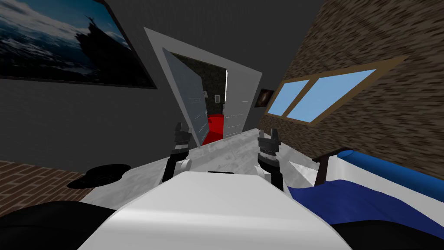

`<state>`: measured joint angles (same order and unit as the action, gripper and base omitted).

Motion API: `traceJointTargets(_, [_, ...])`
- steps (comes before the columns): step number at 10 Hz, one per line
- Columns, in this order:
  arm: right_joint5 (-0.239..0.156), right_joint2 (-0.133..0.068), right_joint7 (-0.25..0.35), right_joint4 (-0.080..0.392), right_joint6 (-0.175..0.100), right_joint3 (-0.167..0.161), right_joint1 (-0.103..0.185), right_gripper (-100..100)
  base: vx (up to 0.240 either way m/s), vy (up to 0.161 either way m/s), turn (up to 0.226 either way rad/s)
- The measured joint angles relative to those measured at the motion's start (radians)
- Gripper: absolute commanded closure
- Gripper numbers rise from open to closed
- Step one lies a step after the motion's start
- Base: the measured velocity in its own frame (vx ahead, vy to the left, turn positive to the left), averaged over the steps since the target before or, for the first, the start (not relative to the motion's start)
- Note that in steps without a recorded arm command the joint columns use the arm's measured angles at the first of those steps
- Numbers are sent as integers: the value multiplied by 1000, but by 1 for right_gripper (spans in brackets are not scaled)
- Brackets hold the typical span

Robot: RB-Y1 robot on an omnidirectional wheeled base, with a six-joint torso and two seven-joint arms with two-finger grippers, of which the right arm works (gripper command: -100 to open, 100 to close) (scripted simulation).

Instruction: Push the door open

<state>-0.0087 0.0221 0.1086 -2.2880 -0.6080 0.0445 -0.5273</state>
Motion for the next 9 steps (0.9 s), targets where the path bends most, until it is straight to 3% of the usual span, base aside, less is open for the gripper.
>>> traceJointTargets(2, [12, -16, 12, 21, -13, 7, -2, -100, 179, 1, -13])
traceJointTargets(9, [62, -77, 73, 143, -107, 42, -13, -100, 183, 17, -7])
